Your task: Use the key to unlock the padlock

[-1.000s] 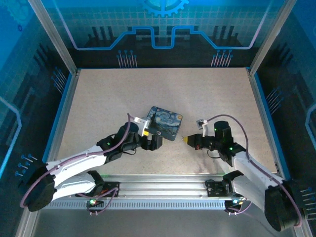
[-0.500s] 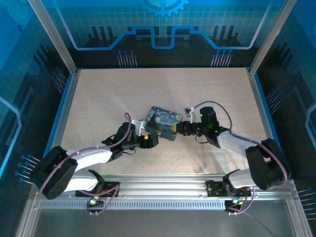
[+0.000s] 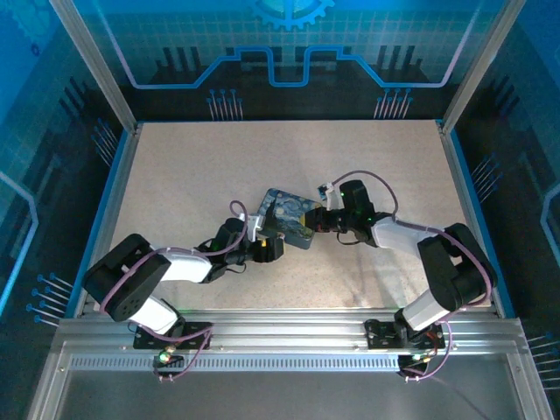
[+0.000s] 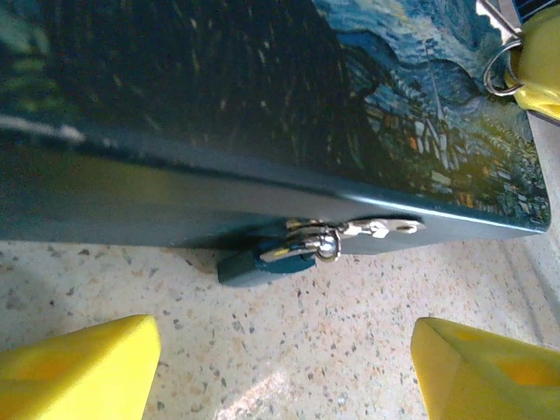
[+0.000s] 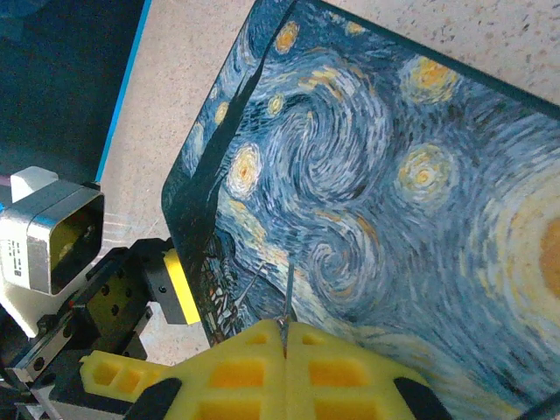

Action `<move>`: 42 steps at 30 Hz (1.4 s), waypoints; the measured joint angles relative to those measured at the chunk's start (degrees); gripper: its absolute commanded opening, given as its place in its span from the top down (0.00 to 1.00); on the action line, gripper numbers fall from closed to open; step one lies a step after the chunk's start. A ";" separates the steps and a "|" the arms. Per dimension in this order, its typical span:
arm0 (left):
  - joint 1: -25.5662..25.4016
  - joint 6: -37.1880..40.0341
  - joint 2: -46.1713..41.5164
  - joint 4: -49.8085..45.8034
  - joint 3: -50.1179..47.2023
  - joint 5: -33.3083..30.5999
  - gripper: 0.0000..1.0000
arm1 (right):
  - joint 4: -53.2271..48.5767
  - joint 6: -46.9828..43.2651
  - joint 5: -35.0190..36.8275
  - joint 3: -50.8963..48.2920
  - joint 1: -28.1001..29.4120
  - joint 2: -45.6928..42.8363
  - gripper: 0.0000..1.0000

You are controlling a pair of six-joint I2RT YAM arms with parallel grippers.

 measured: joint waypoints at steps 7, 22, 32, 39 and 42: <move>0.00 0.04 3.82 6.29 0.07 -0.92 0.27 | -0.26 -1.20 0.33 0.50 0.66 0.50 1.00; -1.31 1.53 10.38 14.36 2.23 -3.17 0.33 | -0.85 -2.43 1.40 0.94 1.07 0.50 1.00; -2.67 1.05 12.59 15.41 3.54 -5.22 0.43 | -1.25 -2.43 1.88 1.22 1.07 0.50 1.00; -3.08 -2.38 14.43 18.40 3.76 -6.40 0.50 | -1.51 -2.43 2.71 1.40 1.07 0.50 1.00; -3.10 -3.65 15.04 19.10 4.00 -6.45 0.53 | -1.49 -2.43 2.80 1.40 1.07 0.50 1.00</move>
